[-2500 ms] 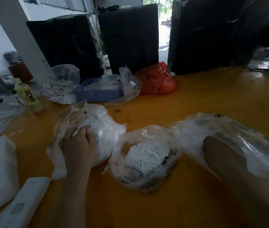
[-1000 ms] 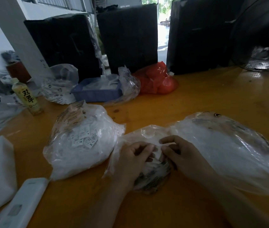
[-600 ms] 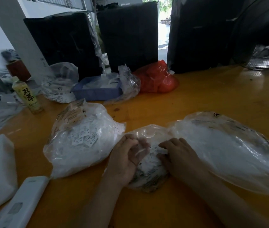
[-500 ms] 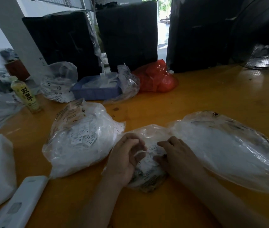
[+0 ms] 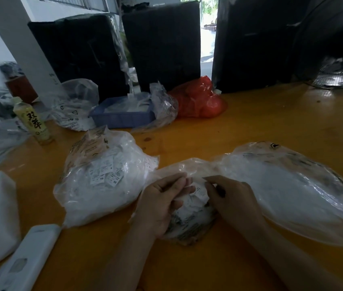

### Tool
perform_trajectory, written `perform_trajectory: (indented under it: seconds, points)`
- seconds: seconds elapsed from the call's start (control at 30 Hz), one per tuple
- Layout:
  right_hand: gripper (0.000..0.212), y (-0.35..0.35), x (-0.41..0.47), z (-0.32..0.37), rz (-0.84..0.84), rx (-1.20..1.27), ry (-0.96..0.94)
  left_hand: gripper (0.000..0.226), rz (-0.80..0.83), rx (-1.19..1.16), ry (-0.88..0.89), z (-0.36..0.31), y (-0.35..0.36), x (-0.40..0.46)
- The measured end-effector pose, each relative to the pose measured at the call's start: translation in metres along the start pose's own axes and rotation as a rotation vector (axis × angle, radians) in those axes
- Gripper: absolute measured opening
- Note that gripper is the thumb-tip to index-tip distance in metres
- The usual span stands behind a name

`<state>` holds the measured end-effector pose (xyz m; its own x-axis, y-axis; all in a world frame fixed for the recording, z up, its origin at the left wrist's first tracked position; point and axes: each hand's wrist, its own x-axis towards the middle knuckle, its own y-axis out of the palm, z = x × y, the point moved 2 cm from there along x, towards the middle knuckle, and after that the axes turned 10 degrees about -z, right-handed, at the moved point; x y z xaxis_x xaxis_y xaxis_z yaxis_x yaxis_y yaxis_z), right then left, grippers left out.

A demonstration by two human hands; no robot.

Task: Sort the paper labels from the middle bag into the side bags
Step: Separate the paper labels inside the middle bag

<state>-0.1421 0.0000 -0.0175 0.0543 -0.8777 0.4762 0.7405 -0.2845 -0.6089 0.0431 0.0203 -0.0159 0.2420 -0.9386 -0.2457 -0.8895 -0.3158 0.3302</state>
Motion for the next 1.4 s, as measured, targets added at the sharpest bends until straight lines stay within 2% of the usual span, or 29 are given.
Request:
perform_trajectory:
  seconds: [0.13, 0.23, 0.37, 0.5, 0.6, 0.7, 0.77, 0.8, 0.9, 1.0, 1.2, 1.4]
  points:
    - [0.024, -0.006, 0.002, 0.002, -0.043, 0.111, 0.033, 0.025, 0.005, 0.008, 0.003, 0.002, -0.001, 0.001]
    - [0.038, -0.012, 0.004, 0.003, -0.079, 0.219, 0.099, 0.026, 0.004, 0.025, 0.022, 0.002, 0.0, 0.001]
    - [0.015, -0.012, 0.006, -0.003, -0.13, 0.282, 0.163, 0.037, 0.022, 0.005, 0.03, 0.004, -0.002, 0.001]
    - [0.022, -0.013, 0.007, -0.005, -0.143, 0.344, 0.167, 0.031, 0.019, 0.017, 0.04, 0.005, -0.001, 0.003]
    - [0.03, -0.011, 0.007, -0.003, -0.111, 0.32, 0.103, 0.022, 0.014, 0.032, 0.039, 0.008, -0.002, 0.005]
    - [0.022, -0.007, 0.006, 0.003, -0.005, 0.236, -0.026, 0.006, 0.073, 0.154, 0.095, 0.008, -0.001, 0.002]
    - [0.031, -0.003, 0.004, 0.005, 0.086, 0.183, -0.09, 0.02, 0.159, 0.243, 0.154, 0.008, 0.001, -0.002]
    - [0.027, -0.001, 0.004, 0.006, 0.103, 0.164, -0.109, 0.025, 0.184, 0.264, 0.165, 0.008, 0.002, -0.004]
    - [0.008, 0.001, 0.005, 0.002, 0.046, 0.138, -0.137, 0.018, 0.206, 0.276, 0.18, 0.01, 0.004, -0.003]
    - [0.006, 0.0, 0.005, 0.001, 0.014, 0.109, -0.132, 0.004, 0.173, 0.284, 0.182, 0.011, 0.004, -0.002]
    - [0.02, 0.0, 0.004, 0.003, -0.002, 0.116, -0.133, 0.016, 0.136, 0.247, 0.161, 0.007, 0.004, -0.003]
    - [0.005, 0.001, 0.003, 0.003, 0.047, 0.146, -0.118, 0.021, 0.158, 0.249, 0.158, 0.008, 0.004, -0.003]
